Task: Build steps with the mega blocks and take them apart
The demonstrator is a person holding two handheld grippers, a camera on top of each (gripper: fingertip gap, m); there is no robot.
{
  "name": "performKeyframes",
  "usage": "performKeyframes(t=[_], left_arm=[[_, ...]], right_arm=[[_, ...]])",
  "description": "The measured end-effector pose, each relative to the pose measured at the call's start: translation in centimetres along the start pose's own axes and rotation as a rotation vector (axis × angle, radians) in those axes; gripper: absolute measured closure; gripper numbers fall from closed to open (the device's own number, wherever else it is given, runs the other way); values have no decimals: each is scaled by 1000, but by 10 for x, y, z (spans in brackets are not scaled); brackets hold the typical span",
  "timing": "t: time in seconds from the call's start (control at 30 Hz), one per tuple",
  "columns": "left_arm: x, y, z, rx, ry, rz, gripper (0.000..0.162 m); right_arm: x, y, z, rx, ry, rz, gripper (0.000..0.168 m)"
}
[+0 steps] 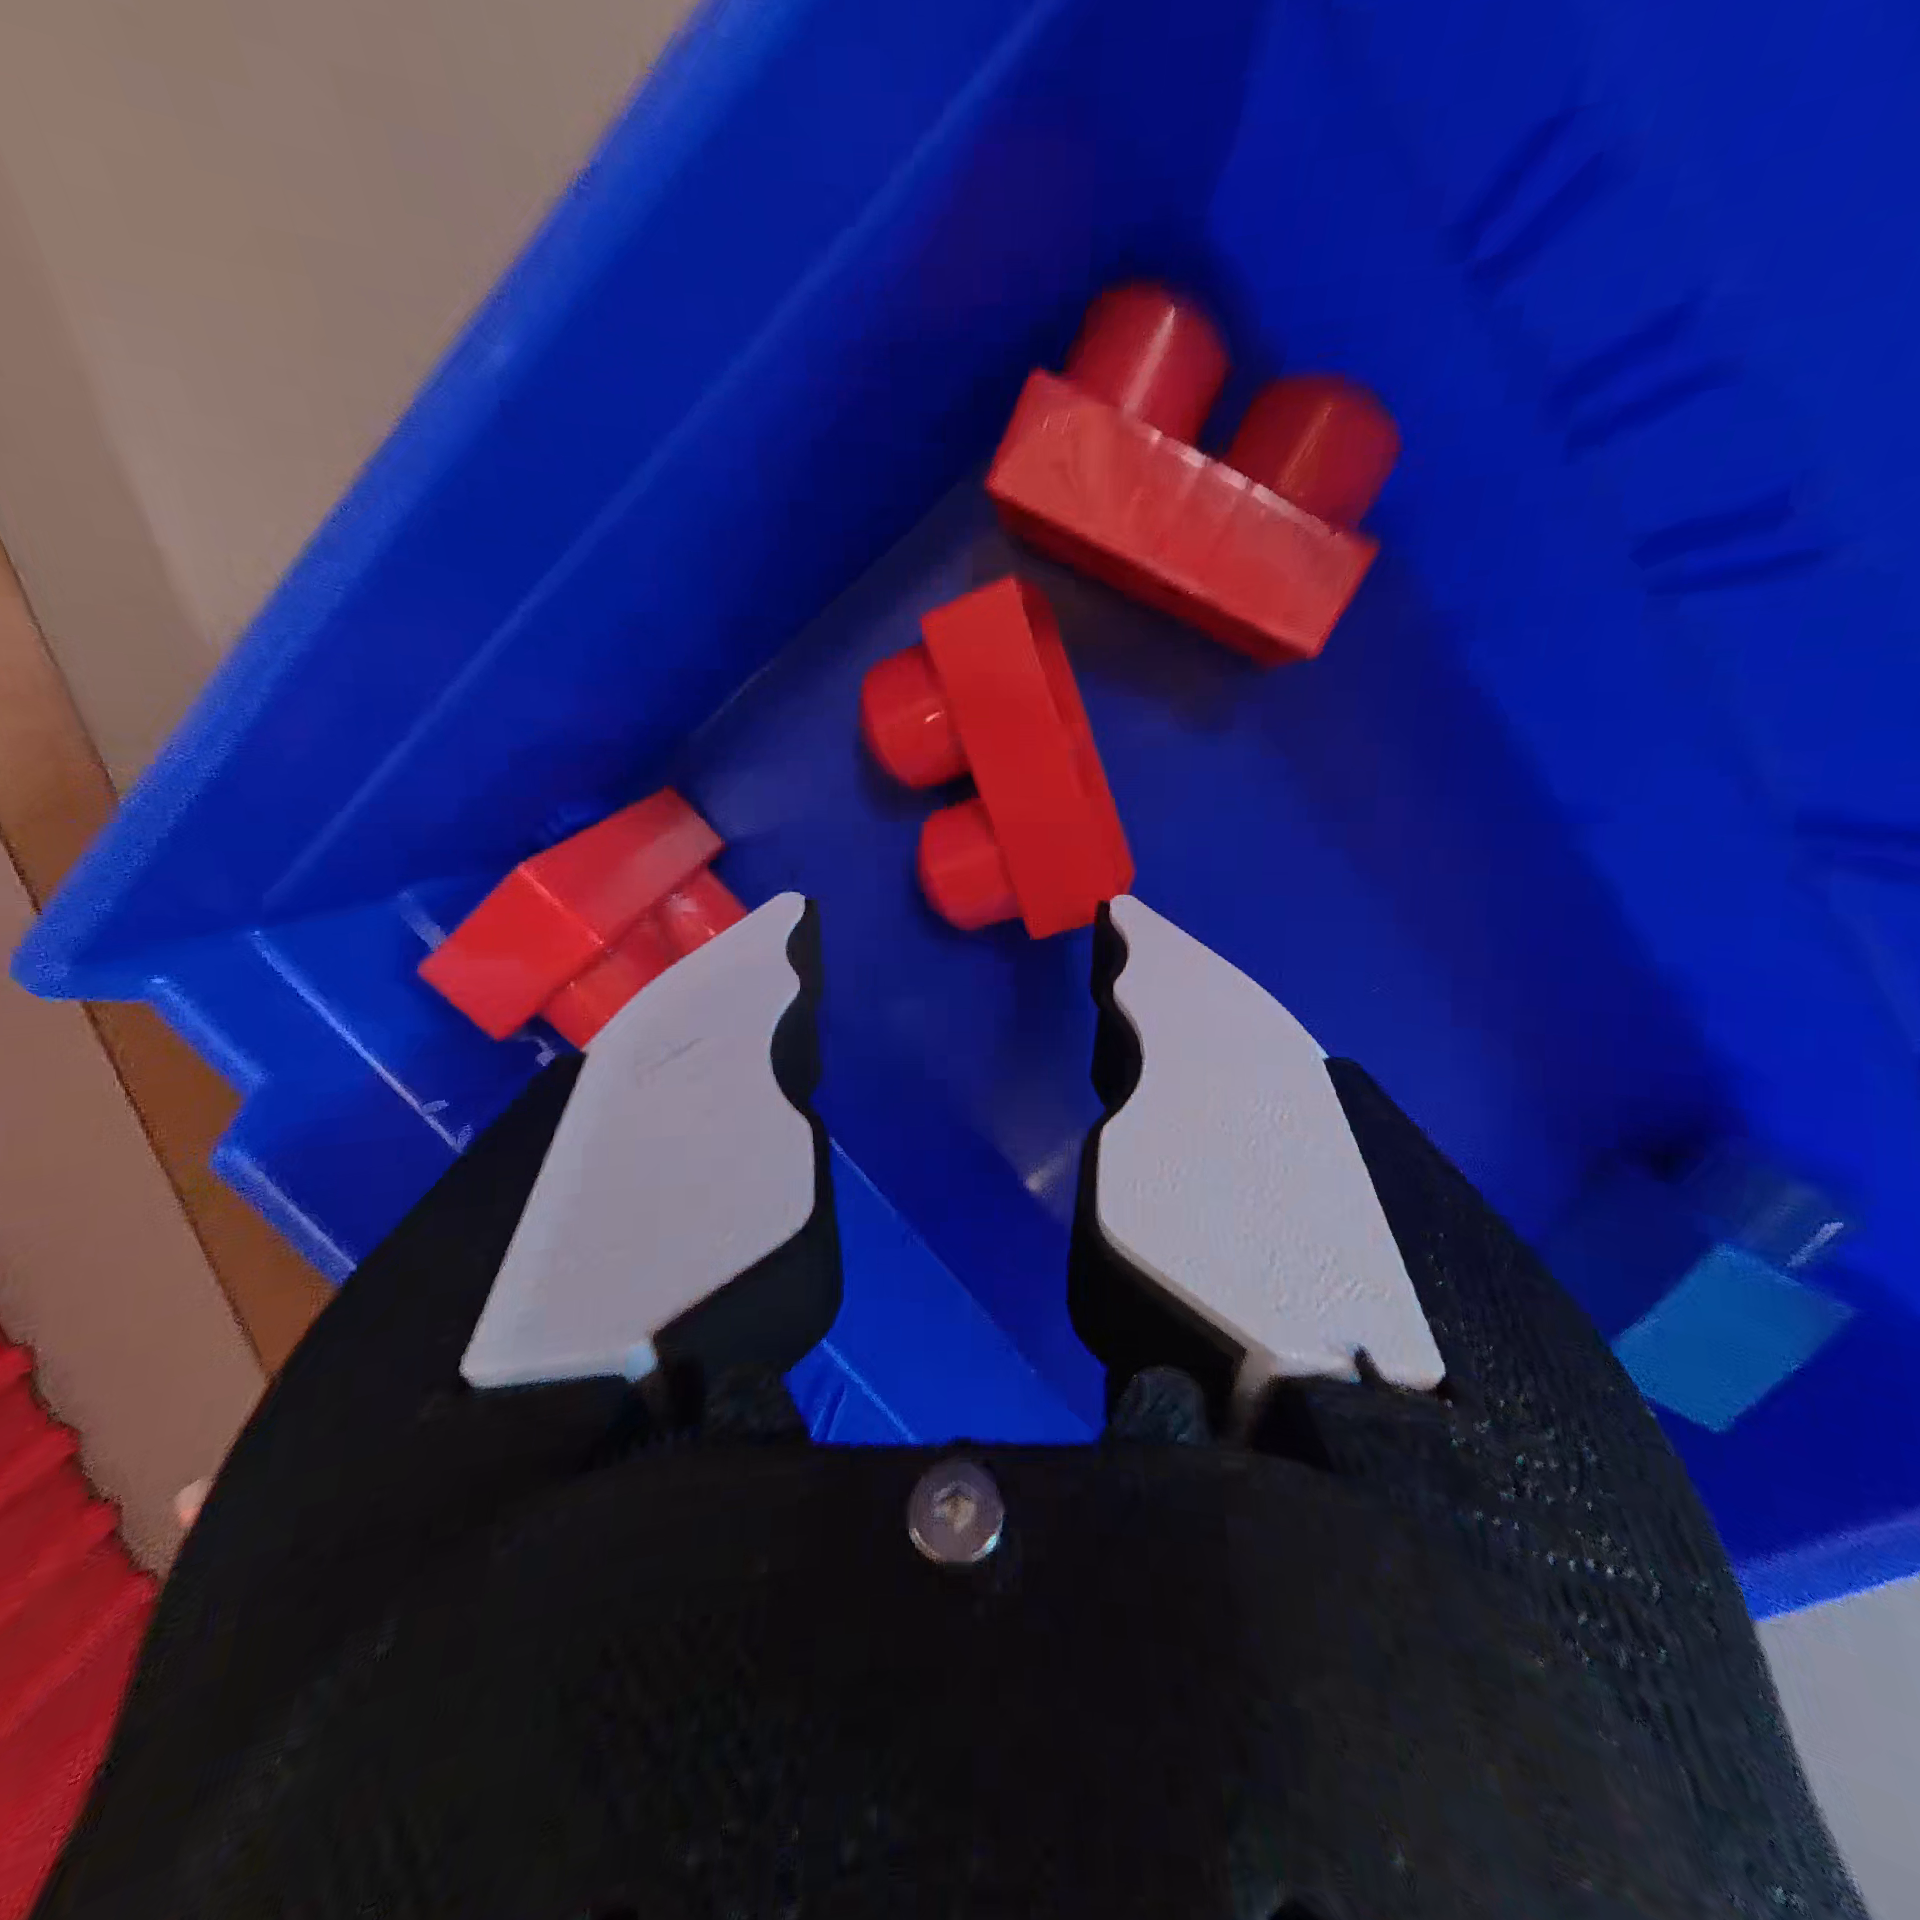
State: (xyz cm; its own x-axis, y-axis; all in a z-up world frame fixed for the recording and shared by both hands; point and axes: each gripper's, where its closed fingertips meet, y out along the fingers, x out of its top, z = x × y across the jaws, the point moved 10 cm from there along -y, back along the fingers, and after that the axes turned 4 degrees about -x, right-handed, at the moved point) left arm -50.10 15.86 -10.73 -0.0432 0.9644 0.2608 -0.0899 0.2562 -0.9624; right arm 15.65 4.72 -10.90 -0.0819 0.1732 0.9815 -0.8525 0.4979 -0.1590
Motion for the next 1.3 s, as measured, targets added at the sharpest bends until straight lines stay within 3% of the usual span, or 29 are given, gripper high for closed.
performKeyframes(t=[0.13,0.23,0.4,0.43,0.57,0.7,0.83,0.97,1.17,1.2,1.3], left_arm=[[9,2,-4,-81,-87,-95,108],[4,25,-10,-35,-48,-7,104],[-3,29,-18,36,73,-20,131],[-4,18,-20,106,142,-67,156],[-16,-36,-49,192,351,-306,157],[-50,-90,-109,332,629,-599,157],[-107,-119,-202,393,921,-925,157],[-173,-105,-299,463,1209,-1164,157],[-239,-73,-397,501,1508,-1352,157],[-245,-69,-406,497,1544,-1354,157],[-257,-62,-422,512,1641,-1375,157]], right_arm=[[-2,1,1,7,2,16,140],[-4,1,2,8,1,23,141],[-5,0,5,9,-4,25,142],[-5,0,6,15,-5,27,143],[-6,2,13,46,-21,38,144],[-8,6,23,87,-26,44,144],[-8,11,38,206,45,43,138],[-10,19,52,470,387,69,120],[-31,39,68,541,696,189,101],[-35,42,69,540,736,213,101],[-46,46,70,537,804,252,126]])
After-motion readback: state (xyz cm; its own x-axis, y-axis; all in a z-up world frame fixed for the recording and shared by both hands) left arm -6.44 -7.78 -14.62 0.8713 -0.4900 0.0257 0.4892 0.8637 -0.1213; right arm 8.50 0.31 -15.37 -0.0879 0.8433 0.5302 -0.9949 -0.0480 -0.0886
